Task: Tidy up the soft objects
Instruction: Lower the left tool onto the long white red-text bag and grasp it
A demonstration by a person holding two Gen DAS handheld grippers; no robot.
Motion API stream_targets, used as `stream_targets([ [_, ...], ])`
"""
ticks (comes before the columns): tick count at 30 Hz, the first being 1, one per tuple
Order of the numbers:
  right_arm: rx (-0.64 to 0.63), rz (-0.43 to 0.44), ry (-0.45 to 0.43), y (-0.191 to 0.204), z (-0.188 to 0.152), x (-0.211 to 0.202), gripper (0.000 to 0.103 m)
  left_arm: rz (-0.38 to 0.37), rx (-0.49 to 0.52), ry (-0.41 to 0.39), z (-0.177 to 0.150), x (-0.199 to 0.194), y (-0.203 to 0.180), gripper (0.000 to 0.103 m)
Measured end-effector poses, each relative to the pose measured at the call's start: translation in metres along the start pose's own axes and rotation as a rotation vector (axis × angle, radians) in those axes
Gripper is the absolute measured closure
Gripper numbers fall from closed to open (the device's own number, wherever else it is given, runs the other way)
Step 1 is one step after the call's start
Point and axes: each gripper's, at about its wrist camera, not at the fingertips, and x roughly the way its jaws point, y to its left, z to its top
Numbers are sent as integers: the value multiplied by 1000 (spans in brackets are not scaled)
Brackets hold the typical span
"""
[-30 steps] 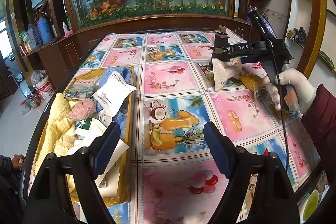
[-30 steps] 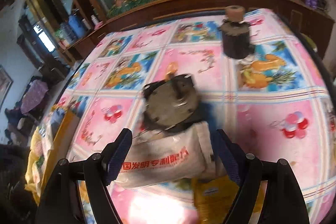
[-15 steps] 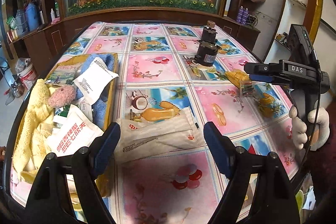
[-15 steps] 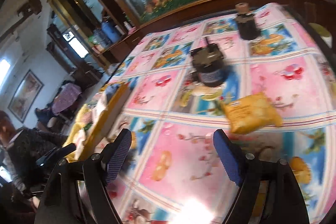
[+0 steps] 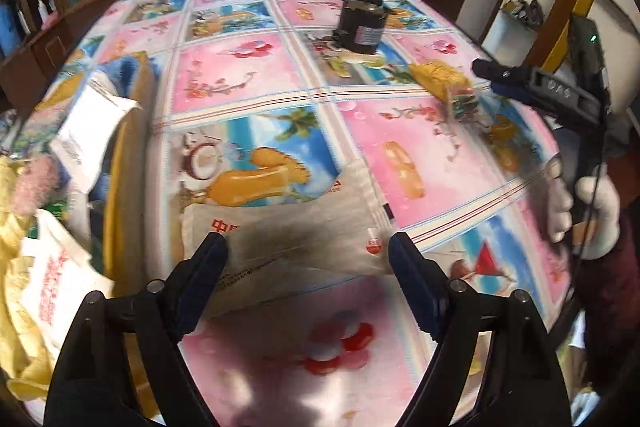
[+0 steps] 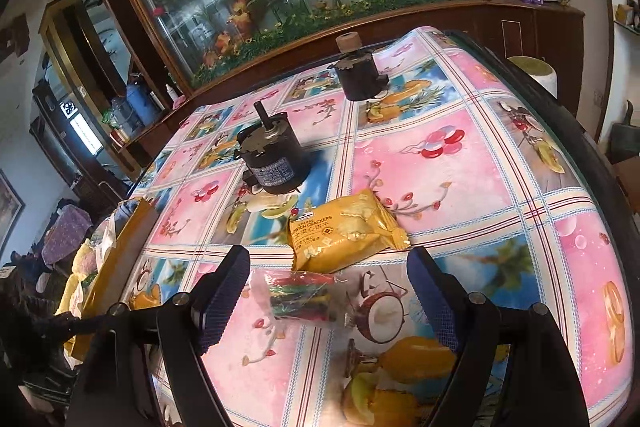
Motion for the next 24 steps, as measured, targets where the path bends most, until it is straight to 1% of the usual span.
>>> stream_targets([
  [2, 17, -12, 3, -3, -2, 1, 19, -71, -20, 2, 5, -4, -6, 19],
  [4, 23, -29, 4, -6, -3, 2, 19, -98, -25, -30, 9, -17, -10, 19],
  [5, 21, -40, 2, -6, -4, 2, 19, -88, -15, -50, 11, -23, -12, 19],
  [7, 12, -73, -9, -6, -5, 2, 19, -38, 11, -74, 13, -32, -12, 19],
  [9, 9, -123, -18, -8, -7, 1, 19, 13, 27, -67, 12, -31, -9, 19],
  [11, 26, -128, -37, -12, -6, 0, 18, 74, 48, -56, 9, -28, -9, 19],
  [13, 32, -119, -11, -14, -6, 5, 18, 131, 61, -58, 9, -23, -7, 19],
  [14, 39, -114, -8, -16, -6, 5, 18, 140, 60, -58, 10, -20, -7, 19],
  [16, 57, -111, -8, -20, -5, 5, 18, 113, 78, -59, 12, -18, -10, 19],
  [20, 81, -106, 10, -24, -4, 7, 17, 116, 171, -73, 13, -2, -29, 19],
  [22, 103, -111, 25, -27, -4, 10, 17, 120, 177, -59, 13, 12, -32, 19],
  [24, 146, -74, 52, -33, -4, 12, 16, 114, 171, -54, 12, 21, -33, 19],
])
